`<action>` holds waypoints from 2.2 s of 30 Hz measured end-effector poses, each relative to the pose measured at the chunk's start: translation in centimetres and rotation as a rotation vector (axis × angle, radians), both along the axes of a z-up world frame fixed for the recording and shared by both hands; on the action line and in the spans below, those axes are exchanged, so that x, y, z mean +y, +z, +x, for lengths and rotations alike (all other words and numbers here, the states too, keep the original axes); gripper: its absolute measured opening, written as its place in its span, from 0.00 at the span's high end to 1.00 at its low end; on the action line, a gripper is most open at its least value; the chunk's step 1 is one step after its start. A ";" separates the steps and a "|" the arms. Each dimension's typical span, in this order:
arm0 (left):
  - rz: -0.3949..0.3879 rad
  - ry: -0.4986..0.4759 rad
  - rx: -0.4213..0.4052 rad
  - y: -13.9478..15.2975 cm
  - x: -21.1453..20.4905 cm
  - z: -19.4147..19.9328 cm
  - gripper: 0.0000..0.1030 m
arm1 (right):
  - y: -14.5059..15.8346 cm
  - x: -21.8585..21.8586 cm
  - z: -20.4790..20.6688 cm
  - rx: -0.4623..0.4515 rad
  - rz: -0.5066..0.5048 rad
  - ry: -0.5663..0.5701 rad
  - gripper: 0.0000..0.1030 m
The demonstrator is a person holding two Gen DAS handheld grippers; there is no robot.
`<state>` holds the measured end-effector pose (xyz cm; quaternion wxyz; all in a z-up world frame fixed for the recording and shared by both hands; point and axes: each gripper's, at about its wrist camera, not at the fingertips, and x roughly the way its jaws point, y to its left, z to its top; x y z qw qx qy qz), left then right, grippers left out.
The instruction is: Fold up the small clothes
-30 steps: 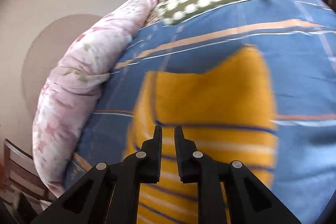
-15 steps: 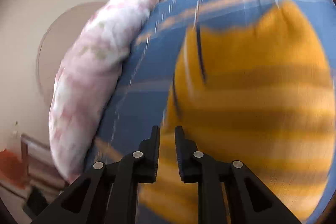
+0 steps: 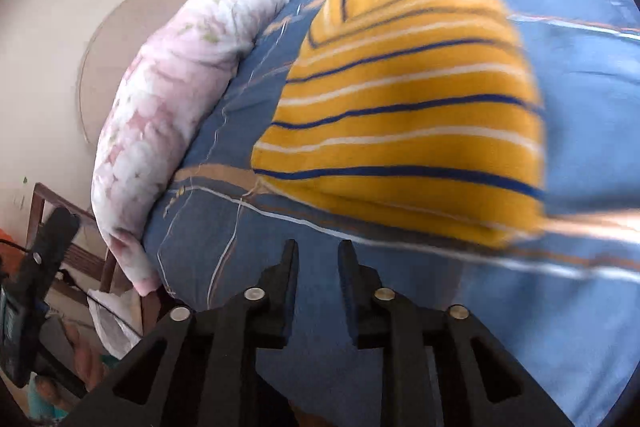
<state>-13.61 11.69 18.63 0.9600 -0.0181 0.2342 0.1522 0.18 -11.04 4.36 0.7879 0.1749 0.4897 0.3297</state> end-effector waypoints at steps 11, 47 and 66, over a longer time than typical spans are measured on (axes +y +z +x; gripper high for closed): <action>0.096 -0.096 0.054 1.1 -5.3 -2.0 0.00 | 2.6 -4.7 -5.1 -0.138 -0.117 -0.156 0.62; -0.071 -0.170 0.296 -3.7 -5.1 -1.7 0.00 | 3.9 -3.8 -8.8 -0.262 -0.426 -0.200 0.50; -0.097 -0.154 0.345 -5.4 -4.5 -1.4 0.00 | 3.1 -3.8 -8.9 -0.255 -0.439 -0.188 0.46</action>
